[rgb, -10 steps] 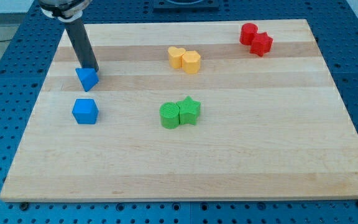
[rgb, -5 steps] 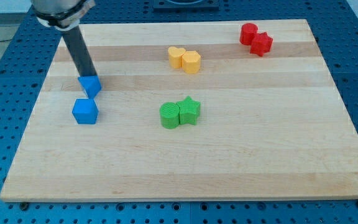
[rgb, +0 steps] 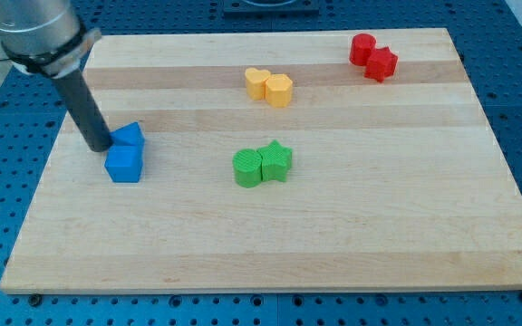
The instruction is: Move the blue triangle to the right of the blue cube
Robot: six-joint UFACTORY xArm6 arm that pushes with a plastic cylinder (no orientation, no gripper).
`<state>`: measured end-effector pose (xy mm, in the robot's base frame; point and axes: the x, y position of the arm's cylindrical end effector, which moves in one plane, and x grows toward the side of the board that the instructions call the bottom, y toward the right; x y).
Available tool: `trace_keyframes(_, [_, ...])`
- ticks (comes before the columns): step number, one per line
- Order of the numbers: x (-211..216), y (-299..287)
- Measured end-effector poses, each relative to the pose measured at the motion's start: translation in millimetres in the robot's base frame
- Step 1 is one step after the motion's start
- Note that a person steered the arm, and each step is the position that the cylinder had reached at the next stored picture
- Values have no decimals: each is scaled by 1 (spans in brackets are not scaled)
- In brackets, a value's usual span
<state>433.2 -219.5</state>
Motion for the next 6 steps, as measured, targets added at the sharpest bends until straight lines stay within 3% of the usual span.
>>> trace_keyframes(2, [-12, 44])
trace_keyframes(4, [-53, 53])
trace_keyframes(6, [-31, 75])
